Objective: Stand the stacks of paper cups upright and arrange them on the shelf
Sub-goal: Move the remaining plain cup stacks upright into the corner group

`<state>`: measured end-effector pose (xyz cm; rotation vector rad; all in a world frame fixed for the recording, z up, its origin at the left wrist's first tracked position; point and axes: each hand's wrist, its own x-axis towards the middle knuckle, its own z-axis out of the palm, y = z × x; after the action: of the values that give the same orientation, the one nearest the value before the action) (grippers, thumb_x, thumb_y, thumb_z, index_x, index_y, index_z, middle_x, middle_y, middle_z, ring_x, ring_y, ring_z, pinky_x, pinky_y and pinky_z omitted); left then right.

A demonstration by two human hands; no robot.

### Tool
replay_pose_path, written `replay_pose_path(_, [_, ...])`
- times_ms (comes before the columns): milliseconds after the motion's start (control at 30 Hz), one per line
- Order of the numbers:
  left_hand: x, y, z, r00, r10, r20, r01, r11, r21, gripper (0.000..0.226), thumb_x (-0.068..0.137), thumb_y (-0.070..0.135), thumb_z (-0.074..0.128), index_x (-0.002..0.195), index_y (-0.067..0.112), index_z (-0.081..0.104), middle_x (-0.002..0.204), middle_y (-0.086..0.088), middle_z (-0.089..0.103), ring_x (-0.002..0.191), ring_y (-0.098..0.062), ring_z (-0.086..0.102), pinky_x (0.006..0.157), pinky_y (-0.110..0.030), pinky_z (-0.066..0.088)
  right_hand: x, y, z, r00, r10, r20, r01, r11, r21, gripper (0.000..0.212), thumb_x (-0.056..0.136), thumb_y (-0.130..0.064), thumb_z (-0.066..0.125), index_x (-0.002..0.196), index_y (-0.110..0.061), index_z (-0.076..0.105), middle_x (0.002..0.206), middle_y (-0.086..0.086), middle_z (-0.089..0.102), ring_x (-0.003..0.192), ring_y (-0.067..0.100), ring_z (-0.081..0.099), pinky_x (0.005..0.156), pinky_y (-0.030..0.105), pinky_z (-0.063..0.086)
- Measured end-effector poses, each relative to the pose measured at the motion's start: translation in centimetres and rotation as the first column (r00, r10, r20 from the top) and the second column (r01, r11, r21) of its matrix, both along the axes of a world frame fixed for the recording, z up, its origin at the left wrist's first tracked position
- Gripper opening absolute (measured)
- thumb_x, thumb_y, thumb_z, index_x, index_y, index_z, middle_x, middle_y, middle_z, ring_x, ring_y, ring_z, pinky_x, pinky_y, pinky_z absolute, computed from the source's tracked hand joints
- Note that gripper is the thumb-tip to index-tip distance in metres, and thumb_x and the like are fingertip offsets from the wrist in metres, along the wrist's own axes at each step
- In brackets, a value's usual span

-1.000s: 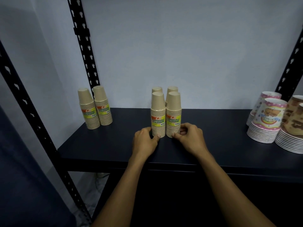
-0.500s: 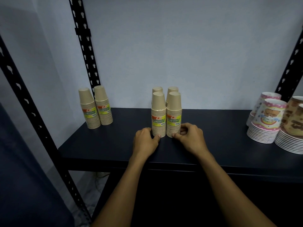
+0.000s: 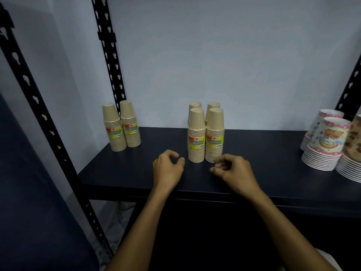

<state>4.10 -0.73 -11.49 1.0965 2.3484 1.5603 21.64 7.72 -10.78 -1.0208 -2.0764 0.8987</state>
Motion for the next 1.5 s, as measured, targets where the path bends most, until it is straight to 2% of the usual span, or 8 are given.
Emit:
replay_pose_path(267, [-6.7, -3.9, 0.7, 0.993, 0.115, 0.02, -0.115, 0.993, -0.035, 0.009, 0.084, 0.021, 0.067, 0.083, 0.012, 0.063, 0.072, 0.003, 0.061, 0.069, -0.007, 0.056, 0.067, -0.025, 0.043, -6.2, -3.5, 0.2, 0.969, 0.243, -0.033, -0.244, 0.969, -0.034, 0.019, 0.078, -0.016, 0.078, 0.095, -0.013, 0.071, 0.085, -0.001, 0.071, 0.08, 0.01, 0.068, 0.072, 0.015, 0.054])
replay_pose_path(467, [-13.4, -6.3, 0.7, 0.952, 0.297, 0.072, -0.301, 0.952, 0.053, 0.007, 0.082, 0.013, 0.065, 0.084, 0.008, 0.061, 0.079, -0.003, 0.063, 0.078, -0.021, 0.061, 0.07, -0.027, 0.046, -14.7, -2.6, 0.2, 0.948, 0.319, 0.001, -0.318, 0.945, -0.073, 0.022, 0.076, -0.022, 0.079, 0.095, -0.014, 0.071, 0.087, -0.002, 0.071, 0.082, 0.008, 0.067, 0.078, 0.021, 0.053])
replay_pose_path(600, [-16.6, -6.1, 0.5, 0.938, 0.341, 0.071, -0.346, 0.935, 0.077, 0.038, 0.078, 0.023, 0.072, 0.108, 0.008, 0.055, 0.105, -0.012, 0.06, 0.097, -0.027, 0.06, 0.074, -0.028, 0.044, -19.7, -1.4, 0.2, 0.963, 0.247, -0.111, -0.259, 0.959, -0.115, 0.023, 0.076, -0.02, 0.08, 0.096, -0.012, 0.07, 0.09, 0.0, 0.071, 0.087, 0.012, 0.066, 0.08, 0.022, 0.052])
replay_pose_path(700, [-18.4, -5.5, 0.5, 0.953, 0.297, 0.05, -0.3, 0.951, 0.079, 0.065, 0.079, 0.027, 0.074, 0.133, 0.013, 0.041, 0.135, -0.013, 0.042, 0.118, -0.025, 0.05, 0.087, -0.028, 0.043, -22.8, -0.8, 0.2, 0.953, 0.189, -0.239, -0.219, 0.97, -0.108, 0.028, 0.078, -0.019, 0.078, 0.102, -0.009, 0.068, 0.097, 0.002, 0.069, 0.091, 0.013, 0.065, 0.081, 0.022, 0.052])
replay_pose_path(833, [-20.4, -4.9, 0.2, 0.976, 0.206, 0.07, -0.211, 0.975, 0.073, 0.084, 0.077, 0.023, 0.078, 0.144, 0.016, 0.028, 0.147, -0.013, 0.038, 0.133, -0.027, 0.042, 0.107, -0.041, 0.041, -25.9, 0.2, 0.0, 0.915, 0.252, -0.314, -0.302, 0.945, -0.122, 0.049, 0.077, -0.016, 0.078, 0.122, -0.01, 0.059, 0.118, 0.004, 0.064, 0.107, 0.014, 0.062, 0.095, 0.033, 0.052])
replay_pose_path(1067, [-21.2, -3.9, -0.2, 0.994, 0.105, 0.017, -0.106, 0.993, 0.058, 0.072, 0.077, 0.027, 0.079, 0.135, 0.012, 0.037, 0.139, -0.008, 0.051, 0.122, -0.021, 0.053, 0.093, -0.028, 0.044, -29.1, 2.5, -0.4, 0.864, 0.374, -0.336, -0.443, 0.882, -0.158, 0.073, 0.075, -0.007, 0.074, 0.14, -0.014, 0.042, 0.127, 0.007, 0.062, 0.115, 0.018, 0.061, 0.101, 0.042, 0.049])
replay_pose_path(1333, [-19.7, -5.2, -0.4, 0.999, -0.001, 0.041, -0.003, 0.995, 0.096, 0.05, 0.079, 0.015, 0.077, 0.12, 0.013, 0.049, 0.123, -0.008, 0.064, 0.107, -0.017, 0.064, 0.096, -0.039, 0.053, -25.3, 0.6, -0.6, 0.874, 0.376, -0.308, -0.425, 0.898, -0.112, 0.051, 0.077, -0.011, 0.077, 0.125, -0.012, 0.058, 0.113, 0.002, 0.069, 0.104, 0.016, 0.065, 0.095, 0.04, 0.053])
replay_pose_path(1500, [-16.2, -7.2, 0.0, 0.982, -0.143, 0.12, 0.127, 0.983, 0.13, 0.05, 0.076, 0.006, 0.078, 0.117, 0.009, 0.051, 0.117, -0.01, 0.065, 0.104, -0.016, 0.066, 0.088, -0.025, 0.053, -19.6, -1.7, -0.5, 0.885, 0.382, -0.264, -0.416, 0.906, -0.082, 0.052, 0.078, -0.017, 0.078, 0.125, -0.012, 0.057, 0.115, 0.001, 0.068, 0.104, 0.014, 0.065, 0.094, 0.039, 0.053])
